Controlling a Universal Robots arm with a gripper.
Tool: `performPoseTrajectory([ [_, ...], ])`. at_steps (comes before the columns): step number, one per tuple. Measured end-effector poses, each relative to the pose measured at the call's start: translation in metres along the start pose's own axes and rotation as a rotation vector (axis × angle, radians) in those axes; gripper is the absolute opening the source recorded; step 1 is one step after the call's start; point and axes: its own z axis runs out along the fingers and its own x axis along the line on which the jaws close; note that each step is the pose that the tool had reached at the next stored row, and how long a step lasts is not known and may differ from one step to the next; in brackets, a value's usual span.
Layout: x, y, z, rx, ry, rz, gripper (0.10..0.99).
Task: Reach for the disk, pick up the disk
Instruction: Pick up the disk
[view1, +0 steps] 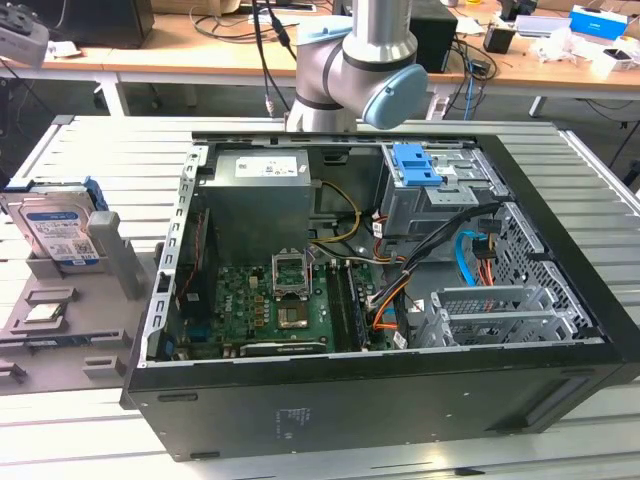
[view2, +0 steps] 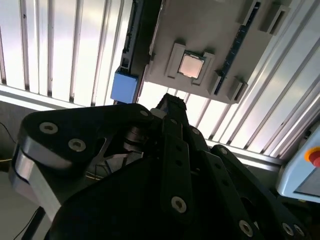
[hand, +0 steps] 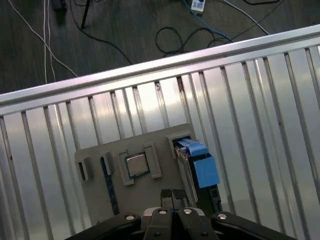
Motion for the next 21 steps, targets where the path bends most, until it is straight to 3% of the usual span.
performPoseTrajectory([
  [15,0.0,0.0,0.0,0.0,0.0057,-0.148,0.106],
  [21,0.0,0.0,0.0,0.0,0.0067,-0.174,0.106],
])
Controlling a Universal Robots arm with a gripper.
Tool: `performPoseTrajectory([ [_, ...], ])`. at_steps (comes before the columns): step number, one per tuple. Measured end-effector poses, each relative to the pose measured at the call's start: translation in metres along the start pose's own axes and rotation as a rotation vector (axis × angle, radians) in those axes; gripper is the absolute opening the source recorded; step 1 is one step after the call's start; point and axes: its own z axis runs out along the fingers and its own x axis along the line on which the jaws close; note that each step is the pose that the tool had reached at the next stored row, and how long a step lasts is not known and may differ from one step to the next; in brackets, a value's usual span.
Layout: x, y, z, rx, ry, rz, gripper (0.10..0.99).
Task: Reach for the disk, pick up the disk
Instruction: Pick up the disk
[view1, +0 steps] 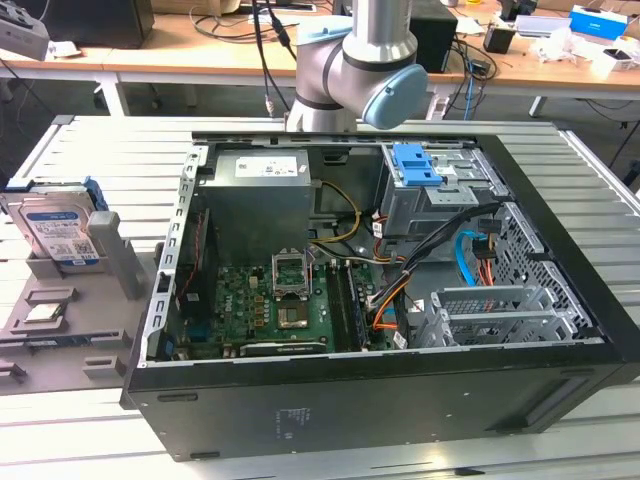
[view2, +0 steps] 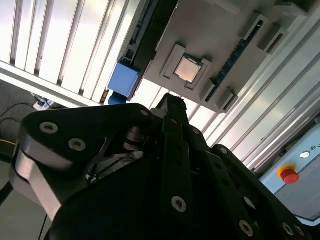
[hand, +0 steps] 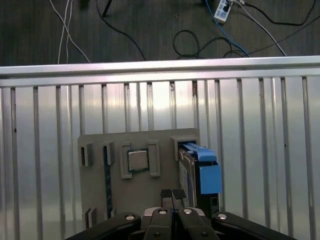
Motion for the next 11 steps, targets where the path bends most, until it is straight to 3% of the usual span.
performPoseTrajectory([
  [11,0.0,0.0,0.0,0.0,-0.0001,0.001,0.106],
])
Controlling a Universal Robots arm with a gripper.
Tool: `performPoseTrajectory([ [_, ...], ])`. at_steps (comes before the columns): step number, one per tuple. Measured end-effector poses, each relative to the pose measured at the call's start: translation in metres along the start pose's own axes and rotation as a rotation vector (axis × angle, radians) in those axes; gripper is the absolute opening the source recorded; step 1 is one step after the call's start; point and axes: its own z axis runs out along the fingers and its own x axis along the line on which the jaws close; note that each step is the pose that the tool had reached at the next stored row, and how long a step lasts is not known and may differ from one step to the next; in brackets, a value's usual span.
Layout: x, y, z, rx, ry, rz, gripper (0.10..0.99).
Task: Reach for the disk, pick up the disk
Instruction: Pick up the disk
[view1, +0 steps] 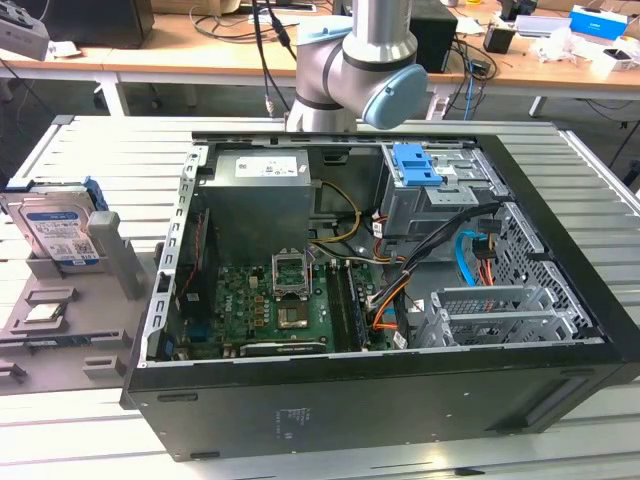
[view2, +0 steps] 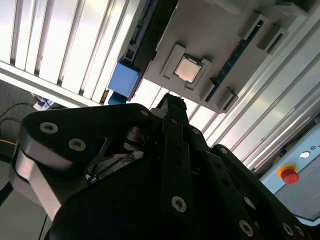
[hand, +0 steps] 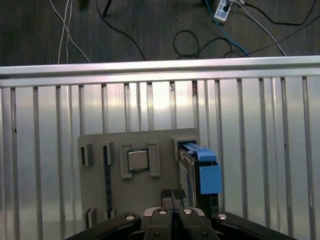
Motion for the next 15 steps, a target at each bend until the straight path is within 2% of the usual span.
performPoseTrajectory([
  [1,0.0,0.0,0.0,0.0,0.0,0.0,0.114],
  [3,0.0,0.0,0.0,0.0,0.0001,0.0,0.235],
  [5,0.0,0.0,0.0,0.0,0.0,0.0,0.235],
  [6,0.0,0.0,0.0,0.0,0.0,0.0,0.357],
  [7,0.0,0.0,0.0,0.0,0.0,0.0,0.357],
  [9,0.0,0.0,0.0,0.0,0.0,0.0,0.478],
  [10,0.0,0.0,0.0,0.0,0.0,0.0,0.478],
  [11,0.0,0.0,0.0,0.0,0.0,0.0,0.545],
  [15,-0.0018,0.0001,0.0,0.0,-0.0001,0.001,0.545],
])
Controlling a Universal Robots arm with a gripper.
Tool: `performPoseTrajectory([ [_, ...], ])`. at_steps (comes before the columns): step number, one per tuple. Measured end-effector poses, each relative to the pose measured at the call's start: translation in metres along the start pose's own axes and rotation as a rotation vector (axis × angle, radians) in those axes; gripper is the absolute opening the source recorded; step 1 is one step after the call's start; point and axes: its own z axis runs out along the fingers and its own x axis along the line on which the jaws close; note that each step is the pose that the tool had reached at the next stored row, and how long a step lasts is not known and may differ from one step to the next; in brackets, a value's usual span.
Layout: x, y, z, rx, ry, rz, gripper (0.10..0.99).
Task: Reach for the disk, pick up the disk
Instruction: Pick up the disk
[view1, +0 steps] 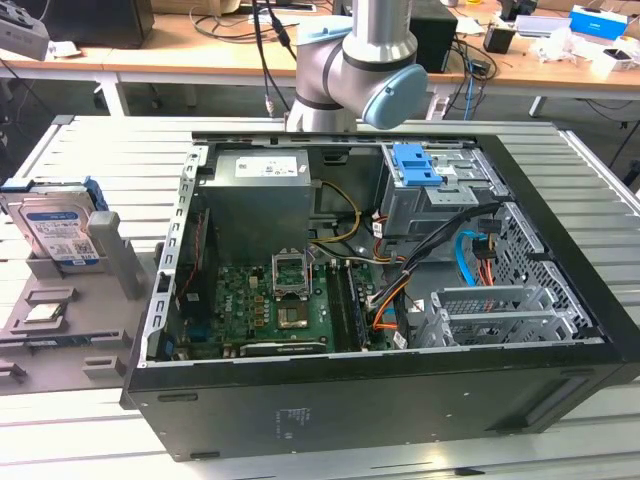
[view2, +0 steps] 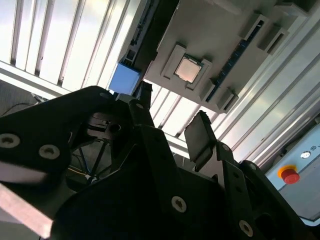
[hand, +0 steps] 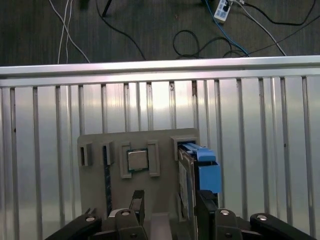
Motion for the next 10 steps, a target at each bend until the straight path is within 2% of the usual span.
performPoseTrajectory([
  [2,-0.0046,0.0002,0.0,0.0,0.0,0.0,0.545],
  [10,-0.0128,0.0005,0.0,0.0,0.0001,0.0,0.545],
])
